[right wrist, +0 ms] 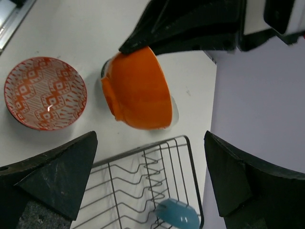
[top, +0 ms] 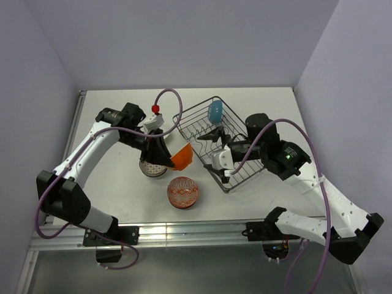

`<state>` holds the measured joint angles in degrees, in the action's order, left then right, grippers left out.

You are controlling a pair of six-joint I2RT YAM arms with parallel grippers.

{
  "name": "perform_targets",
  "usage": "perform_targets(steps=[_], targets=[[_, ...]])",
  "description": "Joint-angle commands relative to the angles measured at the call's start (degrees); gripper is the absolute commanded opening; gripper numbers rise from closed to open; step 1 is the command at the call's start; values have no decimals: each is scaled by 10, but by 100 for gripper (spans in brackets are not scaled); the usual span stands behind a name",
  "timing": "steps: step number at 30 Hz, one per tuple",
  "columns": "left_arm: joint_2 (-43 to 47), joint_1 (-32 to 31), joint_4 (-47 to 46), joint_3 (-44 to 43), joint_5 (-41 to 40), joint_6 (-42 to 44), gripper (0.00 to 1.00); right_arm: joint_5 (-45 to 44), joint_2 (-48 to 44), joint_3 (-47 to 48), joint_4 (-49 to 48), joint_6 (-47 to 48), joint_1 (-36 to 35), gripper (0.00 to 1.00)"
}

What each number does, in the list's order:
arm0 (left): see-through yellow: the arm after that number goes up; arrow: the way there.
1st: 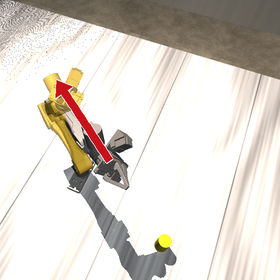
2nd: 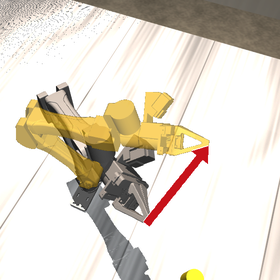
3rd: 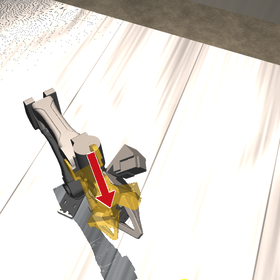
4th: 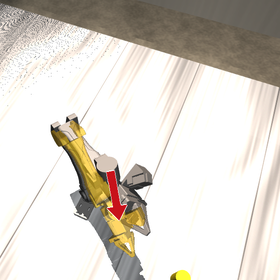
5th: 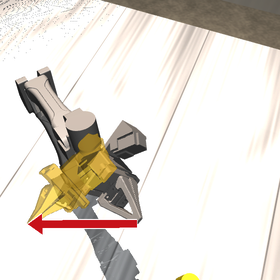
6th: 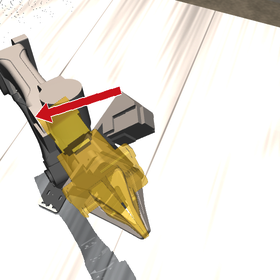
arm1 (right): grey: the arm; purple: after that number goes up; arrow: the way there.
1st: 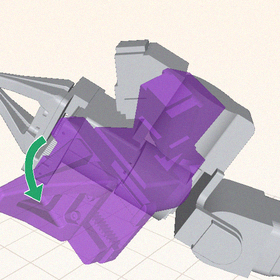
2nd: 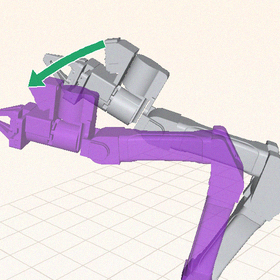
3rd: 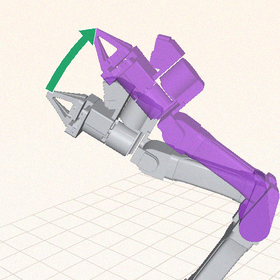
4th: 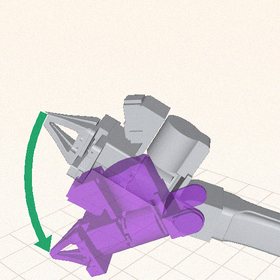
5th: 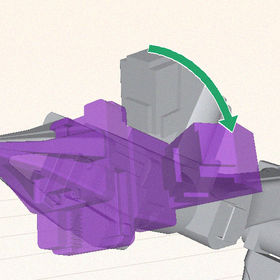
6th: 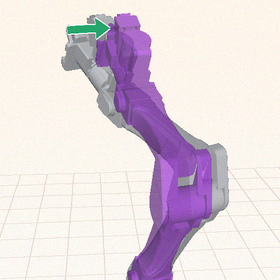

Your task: Load the bowls into the dish rack

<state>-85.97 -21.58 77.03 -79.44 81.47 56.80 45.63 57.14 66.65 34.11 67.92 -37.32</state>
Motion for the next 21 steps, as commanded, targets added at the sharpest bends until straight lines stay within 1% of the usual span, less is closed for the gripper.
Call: perform_targets(steps=[1, 4, 8, 12, 19, 21], targets=[[31, -2, 9, 7, 130, 14, 0, -7, 5, 3, -19, 26, -42, 100], [38, -7, 1, 9, 136, 7, 0, -40, 9, -22, -20, 45, -83, 100], [41, -15, 0, 6, 141, 2, 0, -77, 15, -47, -67, 26, -115, 100], [41, -27, 3, 5, 135, 5, 0, -91, 20, -55, -112, -11, -128, 100], [40, -36, -8, 11, 131, -5, 0, -110, 22, -79, -167, -23, -130, 100], [40, -38, -12, 13, 134, -7, 0, -109, 26, -78, -159, -14, -131, 100]])
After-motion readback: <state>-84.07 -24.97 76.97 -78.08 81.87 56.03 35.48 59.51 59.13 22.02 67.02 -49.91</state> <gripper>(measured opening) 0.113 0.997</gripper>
